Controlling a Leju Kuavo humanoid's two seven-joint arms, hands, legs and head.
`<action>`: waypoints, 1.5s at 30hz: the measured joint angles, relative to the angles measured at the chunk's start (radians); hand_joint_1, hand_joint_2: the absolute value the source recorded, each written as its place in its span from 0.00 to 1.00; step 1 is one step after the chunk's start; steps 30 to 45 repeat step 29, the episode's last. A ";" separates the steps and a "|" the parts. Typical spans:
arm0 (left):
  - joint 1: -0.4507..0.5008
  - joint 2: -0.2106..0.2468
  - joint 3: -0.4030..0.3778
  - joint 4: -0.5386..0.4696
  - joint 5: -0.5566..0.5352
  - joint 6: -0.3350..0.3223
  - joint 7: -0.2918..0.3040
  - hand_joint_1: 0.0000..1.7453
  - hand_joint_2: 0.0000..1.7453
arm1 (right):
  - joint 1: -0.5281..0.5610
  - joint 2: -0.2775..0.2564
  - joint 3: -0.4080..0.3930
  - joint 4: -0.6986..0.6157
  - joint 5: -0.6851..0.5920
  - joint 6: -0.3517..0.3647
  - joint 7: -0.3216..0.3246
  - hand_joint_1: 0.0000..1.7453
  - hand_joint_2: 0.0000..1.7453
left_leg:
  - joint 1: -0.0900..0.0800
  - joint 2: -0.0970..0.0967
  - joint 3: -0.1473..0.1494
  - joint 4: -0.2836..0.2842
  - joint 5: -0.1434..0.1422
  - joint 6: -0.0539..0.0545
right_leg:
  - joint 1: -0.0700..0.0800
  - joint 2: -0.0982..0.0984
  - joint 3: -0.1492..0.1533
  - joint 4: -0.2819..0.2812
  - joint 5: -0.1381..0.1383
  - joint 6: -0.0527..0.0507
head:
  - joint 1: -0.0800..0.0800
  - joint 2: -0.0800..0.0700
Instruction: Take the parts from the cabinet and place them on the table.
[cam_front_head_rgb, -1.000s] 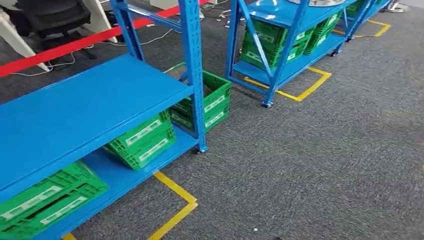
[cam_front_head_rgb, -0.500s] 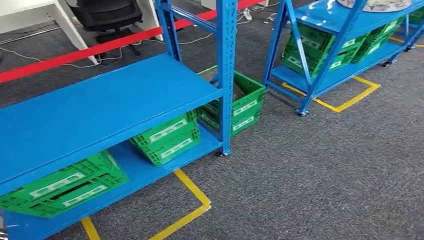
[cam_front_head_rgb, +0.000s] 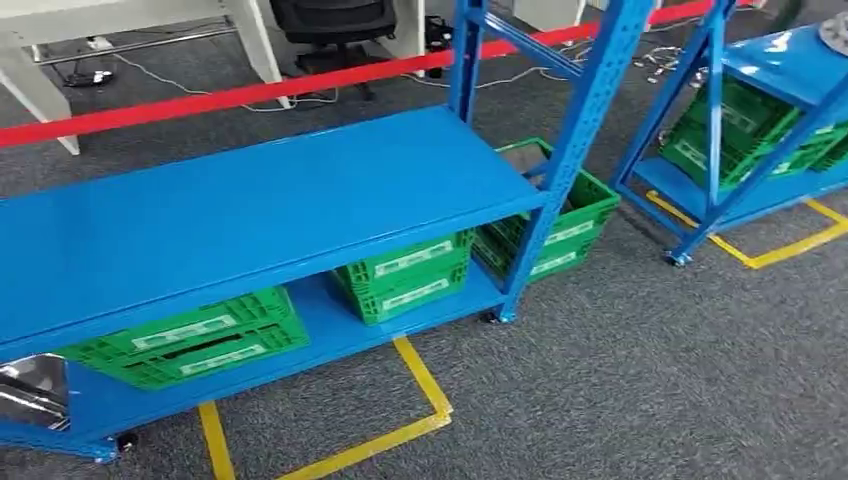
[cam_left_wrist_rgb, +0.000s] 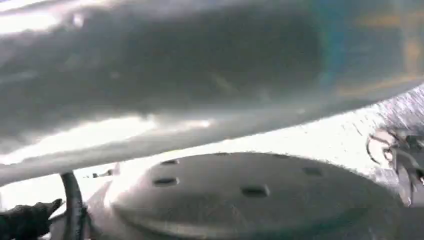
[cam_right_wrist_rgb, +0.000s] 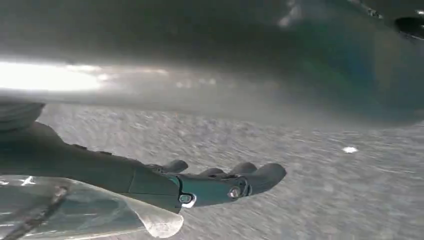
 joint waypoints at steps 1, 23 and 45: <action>0.000 0.001 0.000 0.000 -0.001 -0.007 0.000 0.00 0.00 | 0.002 0.000 0.000 0.000 0.001 0.001 0.000 0.00 0.00 | 0.000 -0.015 0.000 0.000 -0.001 0.002 | -0.001 0.012 -0.047 0.093 -0.037 0.001 | 0.001 0.000; -0.003 -0.011 0.006 0.000 0.009 0.039 0.003 0.00 0.00 | 0.008 -0.003 0.001 0.003 0.007 0.003 -0.005 0.00 0.00 | -0.012 0.080 -0.015 0.036 -0.003 -0.027 | 0.003 -0.076 0.042 -0.116 0.083 -0.037 | -0.010 0.000; -0.004 -0.013 0.006 0.000 0.009 0.039 0.002 0.00 0.00 | 0.001 -0.003 0.001 0.002 0.010 0.002 -0.006 0.00 0.00 | -0.010 0.029 -0.006 0.007 0.001 -0.002 | 0.011 -0.129 0.065 -0.128 0.069 -0.008 | -0.012 0.000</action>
